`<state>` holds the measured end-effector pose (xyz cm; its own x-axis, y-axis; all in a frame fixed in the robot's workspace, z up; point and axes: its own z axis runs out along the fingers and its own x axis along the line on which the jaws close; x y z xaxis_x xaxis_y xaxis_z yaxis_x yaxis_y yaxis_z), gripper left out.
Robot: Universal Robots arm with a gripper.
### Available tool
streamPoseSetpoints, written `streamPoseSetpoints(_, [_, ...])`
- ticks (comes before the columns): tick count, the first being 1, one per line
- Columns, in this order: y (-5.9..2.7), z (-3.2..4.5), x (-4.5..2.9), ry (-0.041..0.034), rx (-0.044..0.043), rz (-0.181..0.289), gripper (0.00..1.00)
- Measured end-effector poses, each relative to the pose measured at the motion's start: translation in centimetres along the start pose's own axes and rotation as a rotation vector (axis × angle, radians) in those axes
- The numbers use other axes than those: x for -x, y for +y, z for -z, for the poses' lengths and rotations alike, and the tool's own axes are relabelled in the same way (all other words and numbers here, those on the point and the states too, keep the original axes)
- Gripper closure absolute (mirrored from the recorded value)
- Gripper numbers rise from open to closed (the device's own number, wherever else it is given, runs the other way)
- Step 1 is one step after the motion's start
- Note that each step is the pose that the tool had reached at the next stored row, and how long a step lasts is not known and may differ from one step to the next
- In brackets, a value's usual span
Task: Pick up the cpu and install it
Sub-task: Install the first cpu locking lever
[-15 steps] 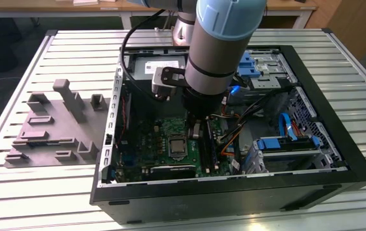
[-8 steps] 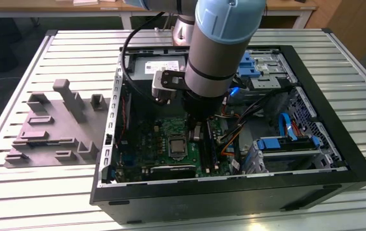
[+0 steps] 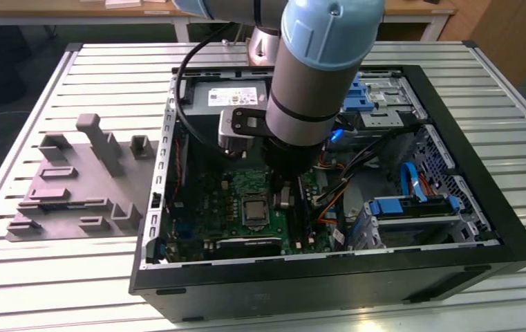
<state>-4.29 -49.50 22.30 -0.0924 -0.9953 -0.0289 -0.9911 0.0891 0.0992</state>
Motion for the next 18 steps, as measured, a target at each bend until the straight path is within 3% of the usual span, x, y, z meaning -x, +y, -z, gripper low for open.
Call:
streamPoseSetpoints(10, [0.03, -0.67, -0.38, 0.0018, -0.0207, 0.039, 0.89])
streamPoseSetpoints(18, [0.13, -1.02, -0.9, 0.0051, -0.024, 0.081, 0.89])
